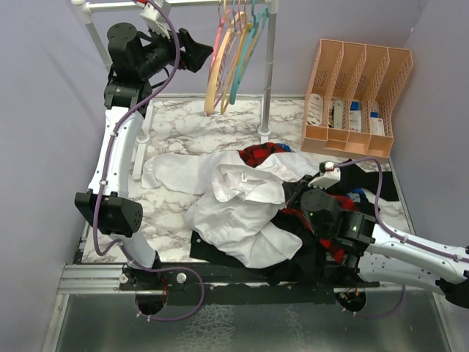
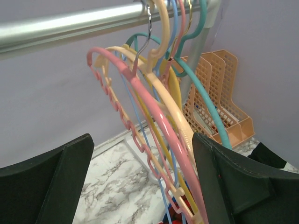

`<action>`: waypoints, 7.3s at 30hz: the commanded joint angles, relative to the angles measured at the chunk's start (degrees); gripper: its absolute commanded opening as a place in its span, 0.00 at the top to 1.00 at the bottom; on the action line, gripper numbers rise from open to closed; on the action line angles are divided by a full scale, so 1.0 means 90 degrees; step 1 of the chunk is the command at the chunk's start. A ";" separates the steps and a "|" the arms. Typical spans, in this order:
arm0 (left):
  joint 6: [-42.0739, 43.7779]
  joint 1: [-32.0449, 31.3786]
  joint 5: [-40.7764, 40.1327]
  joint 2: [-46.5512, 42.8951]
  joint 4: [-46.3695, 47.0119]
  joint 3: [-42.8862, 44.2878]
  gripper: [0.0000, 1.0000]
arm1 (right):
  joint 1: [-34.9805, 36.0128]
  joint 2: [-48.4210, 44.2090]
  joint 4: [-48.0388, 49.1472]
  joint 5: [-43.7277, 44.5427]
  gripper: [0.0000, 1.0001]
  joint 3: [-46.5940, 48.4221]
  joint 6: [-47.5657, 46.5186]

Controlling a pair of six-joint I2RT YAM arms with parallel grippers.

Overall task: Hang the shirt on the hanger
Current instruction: Pick up the hanger from the clothesline.

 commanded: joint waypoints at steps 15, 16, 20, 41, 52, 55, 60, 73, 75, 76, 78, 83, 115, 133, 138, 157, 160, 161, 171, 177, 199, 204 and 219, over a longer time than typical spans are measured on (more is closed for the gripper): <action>0.1102 -0.1001 -0.1679 0.0425 -0.0393 0.0760 0.28 | -0.0018 -0.0225 -0.0173 0.0082 0.99 -0.0108 0.0152; 0.1084 -0.1006 -0.1705 0.0444 -0.0396 0.0822 0.28 | -0.0015 -0.0225 -0.0168 0.0081 0.99 -0.0112 0.0152; 0.0893 -0.1004 -0.1698 0.0528 -0.0413 0.1053 0.33 | -0.0016 -0.0170 -0.0137 0.0078 0.99 -0.0117 0.0160; 0.0838 -0.1025 -0.1860 0.0837 -0.0332 0.1244 0.57 | -0.0016 -0.0144 -0.0163 0.0142 0.99 -0.0179 0.0232; 0.1387 -0.1273 -0.2324 0.0947 -0.0364 0.1200 0.62 | -0.0015 -0.0195 -0.0193 0.0185 0.99 -0.0205 0.0250; 0.1485 -0.1331 -0.2363 0.0985 -0.0384 0.1212 0.57 | -0.0015 -0.0206 -0.0193 0.0196 0.99 -0.0221 0.0252; 0.1792 -0.1457 -0.2578 0.1045 -0.0493 0.1234 0.54 | -0.0015 -0.0215 -0.0195 0.0218 0.99 -0.0248 0.0270; 0.2323 -0.1557 -0.3544 0.1034 -0.0444 0.1200 0.34 | -0.0015 -0.0200 -0.0173 0.0246 0.99 -0.0262 0.0254; 0.2310 -0.1560 -0.3555 0.1012 -0.0424 0.1210 0.34 | -0.0020 -0.0186 -0.0173 0.0245 0.99 -0.0252 0.0249; 0.2287 -0.1558 -0.3547 0.1002 -0.0423 0.1228 0.37 | -0.0021 -0.0187 -0.0173 0.0245 0.99 -0.0254 0.0244; 0.2275 -0.1556 -0.3495 0.1001 -0.0426 0.1269 0.42 | -0.0016 -0.0192 -0.0175 0.0244 0.99 -0.0250 0.0248; 0.2239 -0.1559 -0.3626 0.1035 -0.0422 0.1314 0.54 | -0.0015 -0.0196 -0.0191 0.0244 0.99 -0.0233 0.0246; 0.0280 -0.0559 -0.2002 0.1355 -0.0560 0.2086 0.41 | -0.0016 -0.0336 -0.0423 0.0259 0.99 -0.0356 0.0486; 0.1358 -0.0760 -0.2097 0.1244 -0.0626 0.1689 0.43 | -0.0018 -0.0337 -0.0406 0.0254 0.99 -0.0396 0.0524; 0.1373 -0.0791 -0.1891 0.1240 -0.0650 0.1660 0.43 | -0.0015 -0.0350 -0.0419 0.0254 0.99 -0.0405 0.0540; 0.2279 -0.1298 -0.2345 0.1088 -0.0916 0.1590 0.26 | -0.0022 -0.0389 -0.0463 0.0264 0.99 -0.0435 0.0581; 0.2554 -0.1509 -0.2891 0.1077 -0.0919 0.1567 0.28 | -0.0017 -0.0401 -0.0470 0.0268 0.99 -0.0440 0.0596; 0.2576 -0.1536 -0.3001 0.1077 -0.0910 0.1564 0.29 | -0.0015 -0.0408 -0.0473 0.0280 0.99 -0.0444 0.0593; 0.2762 -0.1887 -0.4659 0.1039 -0.0828 0.1583 0.49 | -0.0017 -0.0441 -0.0499 0.0284 0.99 -0.0459 0.0627; 0.3042 -0.2065 -0.5152 0.0964 -0.0823 0.1454 0.52 | -0.0017 -0.0412 -0.0465 0.0279 0.99 -0.0476 0.0630; 0.3405 -0.2151 -0.5605 0.1002 -0.0814 0.1890 1.00 | -0.0015 -0.0388 -0.0388 0.0244 0.99 -0.0406 0.0507; 0.3591 -0.2161 -0.5732 0.1090 -0.0757 0.2191 1.00 | -0.0016 -0.0458 -0.0426 0.0275 0.99 -0.0425 0.0506; 0.3967 -0.2161 -0.5989 0.0317 -0.1140 0.1340 1.00 | -0.0017 -0.0565 -0.0456 0.0284 0.99 -0.0563 0.0605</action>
